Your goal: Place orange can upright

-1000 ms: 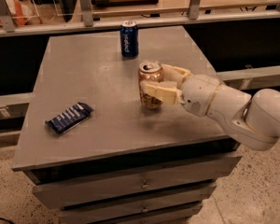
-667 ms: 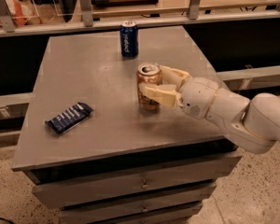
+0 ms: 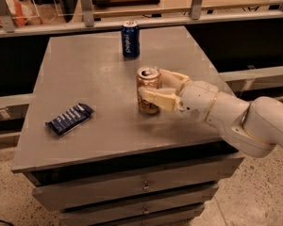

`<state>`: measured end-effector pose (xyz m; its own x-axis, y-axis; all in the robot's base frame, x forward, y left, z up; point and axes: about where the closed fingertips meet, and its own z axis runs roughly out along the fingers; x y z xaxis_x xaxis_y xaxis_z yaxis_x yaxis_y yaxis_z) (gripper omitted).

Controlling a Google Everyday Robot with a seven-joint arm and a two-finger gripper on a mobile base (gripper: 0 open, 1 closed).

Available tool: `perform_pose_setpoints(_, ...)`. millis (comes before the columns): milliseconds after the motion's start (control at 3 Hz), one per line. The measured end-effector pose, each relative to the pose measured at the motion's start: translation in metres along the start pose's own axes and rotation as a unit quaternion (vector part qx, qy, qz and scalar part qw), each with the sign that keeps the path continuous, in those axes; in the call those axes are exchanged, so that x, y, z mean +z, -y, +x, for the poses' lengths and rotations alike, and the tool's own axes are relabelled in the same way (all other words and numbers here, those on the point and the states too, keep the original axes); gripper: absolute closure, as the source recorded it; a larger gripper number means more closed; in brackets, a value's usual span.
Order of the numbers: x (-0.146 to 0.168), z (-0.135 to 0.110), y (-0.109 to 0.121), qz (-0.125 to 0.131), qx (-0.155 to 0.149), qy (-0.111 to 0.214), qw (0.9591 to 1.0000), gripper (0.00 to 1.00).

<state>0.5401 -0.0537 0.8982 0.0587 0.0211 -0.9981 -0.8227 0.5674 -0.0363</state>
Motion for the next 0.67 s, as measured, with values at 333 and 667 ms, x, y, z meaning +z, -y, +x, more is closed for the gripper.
perform_pose_setpoints(333, 0.0015, 0.0028, -0.0019, -0.003, 0.002, 0.000, 1.0000, 0.58)
perform_pose_setpoints(667, 0.0025, 0.0034, -0.0030, -0.004, 0.002, -0.001, 1.0000, 0.36)
